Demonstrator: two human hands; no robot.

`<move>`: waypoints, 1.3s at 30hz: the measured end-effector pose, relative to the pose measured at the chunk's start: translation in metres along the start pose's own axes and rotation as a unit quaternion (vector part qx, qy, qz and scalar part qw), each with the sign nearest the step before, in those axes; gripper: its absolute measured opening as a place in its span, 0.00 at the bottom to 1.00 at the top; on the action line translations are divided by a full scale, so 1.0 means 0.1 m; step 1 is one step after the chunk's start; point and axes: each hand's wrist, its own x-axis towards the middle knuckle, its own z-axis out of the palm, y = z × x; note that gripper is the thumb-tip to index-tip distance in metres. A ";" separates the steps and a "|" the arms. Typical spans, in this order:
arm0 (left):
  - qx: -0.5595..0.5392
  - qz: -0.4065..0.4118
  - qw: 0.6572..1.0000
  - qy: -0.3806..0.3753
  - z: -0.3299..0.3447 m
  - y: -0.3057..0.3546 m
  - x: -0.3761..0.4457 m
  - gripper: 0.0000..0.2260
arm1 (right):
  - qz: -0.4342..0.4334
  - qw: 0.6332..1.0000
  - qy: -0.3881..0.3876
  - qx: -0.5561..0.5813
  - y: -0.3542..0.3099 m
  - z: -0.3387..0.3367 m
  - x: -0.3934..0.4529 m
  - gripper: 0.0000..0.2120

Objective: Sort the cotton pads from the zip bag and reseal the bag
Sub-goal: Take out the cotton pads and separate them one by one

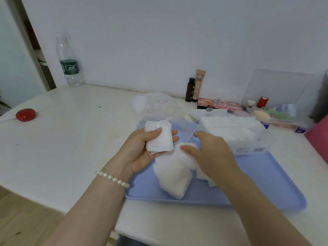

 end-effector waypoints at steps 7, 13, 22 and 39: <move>-0.003 -0.011 1.000 -0.003 0.01 -0.03 -0.01 0.16 | 0.043 0.992 -0.102 0.056 0.08 0.18 0.13 0.10; -0.009 -0.008 1.000 0.004 0.01 -0.04 0.01 0.16 | -0.066 0.959 0.125 0.245 0.09 -0.06 0.01 0.13; -0.007 0.036 0.999 -0.021 0.11 -0.07 0.05 0.14 | 0.032 0.748 0.025 0.663 -0.04 -0.14 -0.06 0.04; -0.032 -0.024 0.998 -0.053 0.27 -0.20 0.05 0.19 | -0.163 0.901 0.223 0.335 -0.20 0.29 -0.05 0.07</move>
